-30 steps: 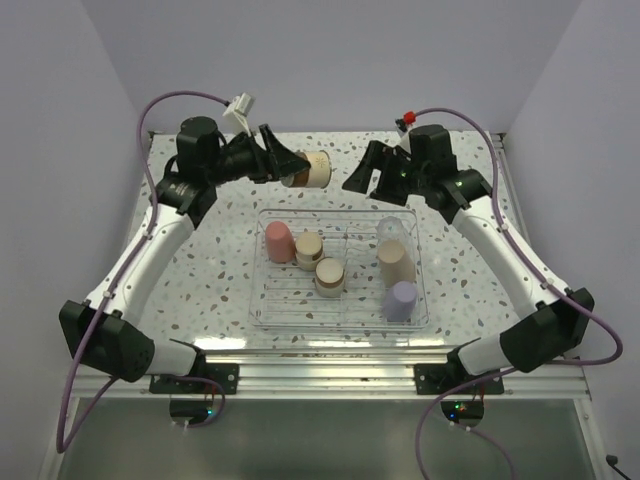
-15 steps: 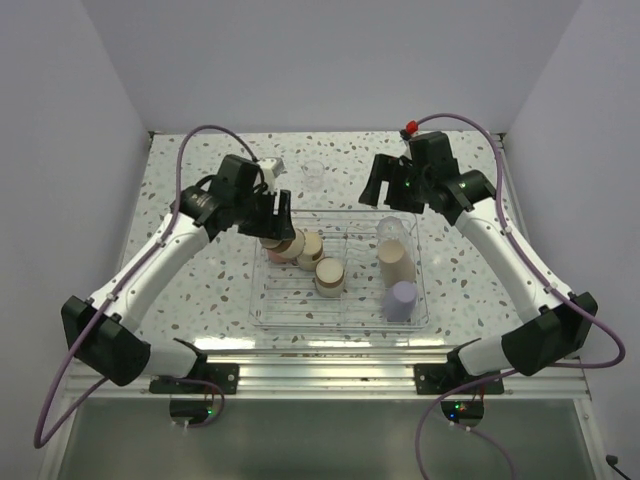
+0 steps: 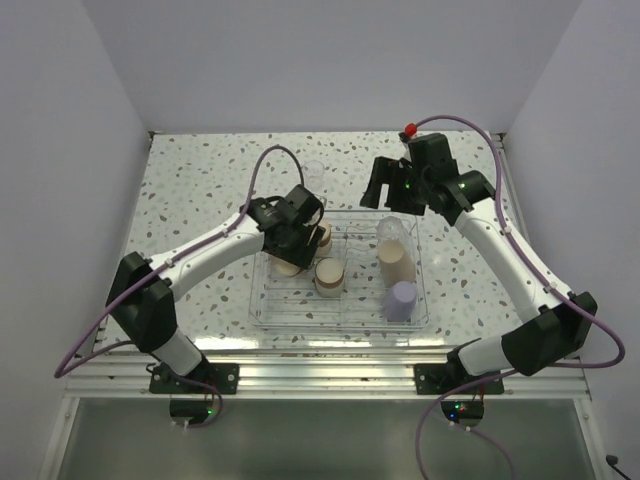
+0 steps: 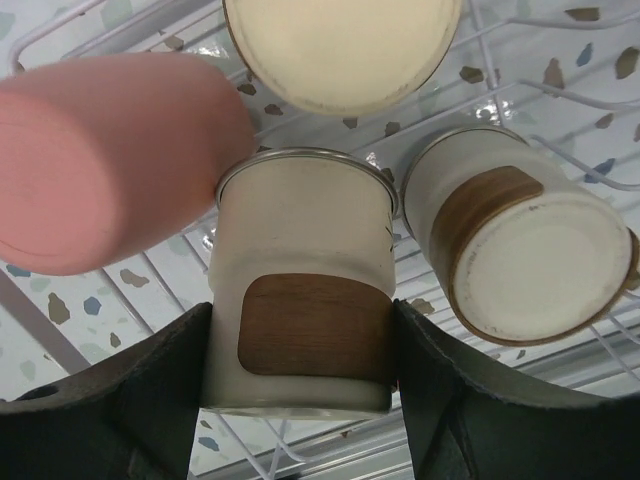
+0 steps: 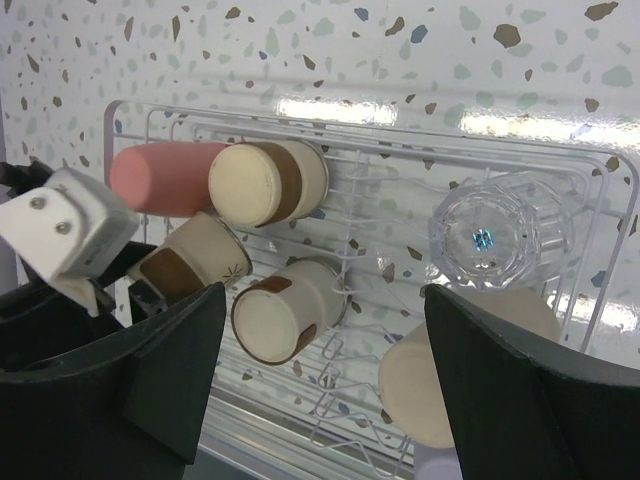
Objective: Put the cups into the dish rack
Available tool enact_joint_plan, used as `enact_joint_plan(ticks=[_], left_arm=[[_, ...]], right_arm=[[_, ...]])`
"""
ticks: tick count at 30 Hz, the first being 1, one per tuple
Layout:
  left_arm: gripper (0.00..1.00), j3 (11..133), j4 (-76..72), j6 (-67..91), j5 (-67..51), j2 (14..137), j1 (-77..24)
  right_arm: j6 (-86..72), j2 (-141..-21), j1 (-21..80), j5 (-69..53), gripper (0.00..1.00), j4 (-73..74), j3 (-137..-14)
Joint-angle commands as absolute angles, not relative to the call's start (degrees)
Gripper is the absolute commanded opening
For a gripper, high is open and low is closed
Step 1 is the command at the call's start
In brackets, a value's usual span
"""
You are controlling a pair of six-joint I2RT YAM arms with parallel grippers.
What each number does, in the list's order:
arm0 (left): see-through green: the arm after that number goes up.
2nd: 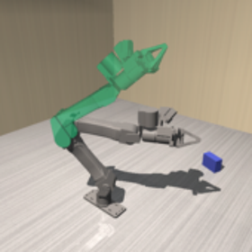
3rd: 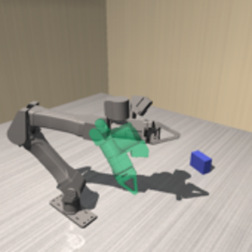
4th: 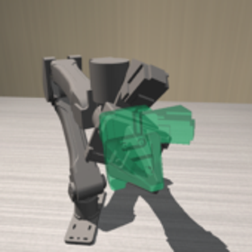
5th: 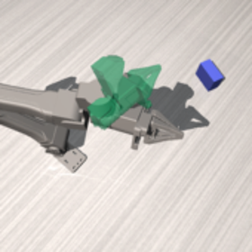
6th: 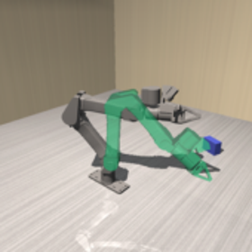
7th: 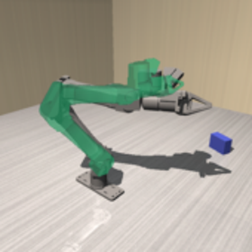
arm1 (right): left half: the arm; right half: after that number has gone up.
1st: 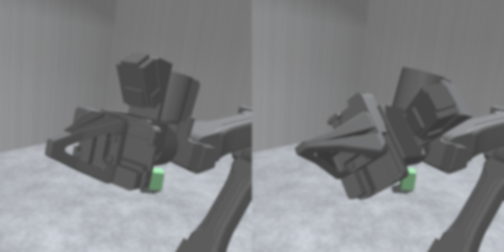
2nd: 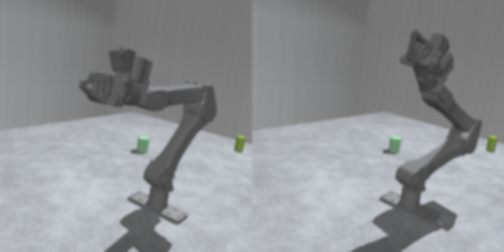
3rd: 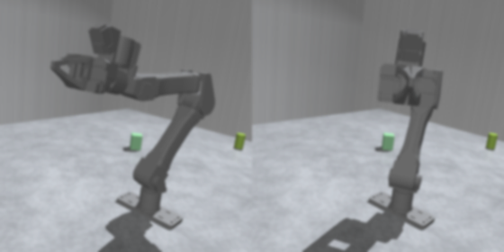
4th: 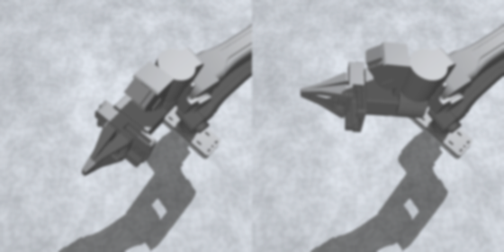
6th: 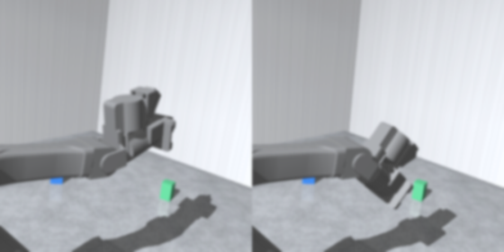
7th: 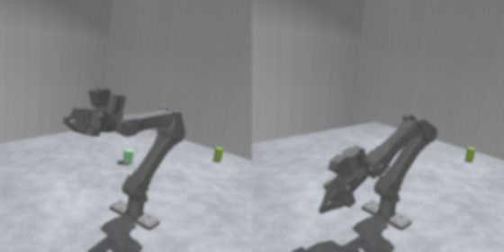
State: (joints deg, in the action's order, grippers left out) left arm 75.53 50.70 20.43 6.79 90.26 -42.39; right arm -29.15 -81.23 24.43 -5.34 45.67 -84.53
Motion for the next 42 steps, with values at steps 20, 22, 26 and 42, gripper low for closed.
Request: enact_joint_plan(ticks=[20, 22, 26, 42], left_arm=[[0.0, 79.5, 57.2, 19.0, 6.1, 94.3, -43.2], [0.0, 79.0, 57.6, 19.1, 5.5, 94.6, -43.2], [0.01, 79.0, 58.7, 19.2, 6.8, 96.0, -43.2], [0.87, 84.2, 60.6, 20.0, 9.7, 102.9, -43.2]], right_arm=[[-26.9, -81.1, 24.6, -3.8, 0.83, 46.8, -85.3], [-26.8, -81.1, 24.5, -3.7, 0.83, 46.8, -85.3], [-26.8, -81.2, 24.5, -4.0, 0.83, 46.8, -84.8], [-26.6, -81.5, 24.6, -4.0, 0.83, 47.1, -84.0]])
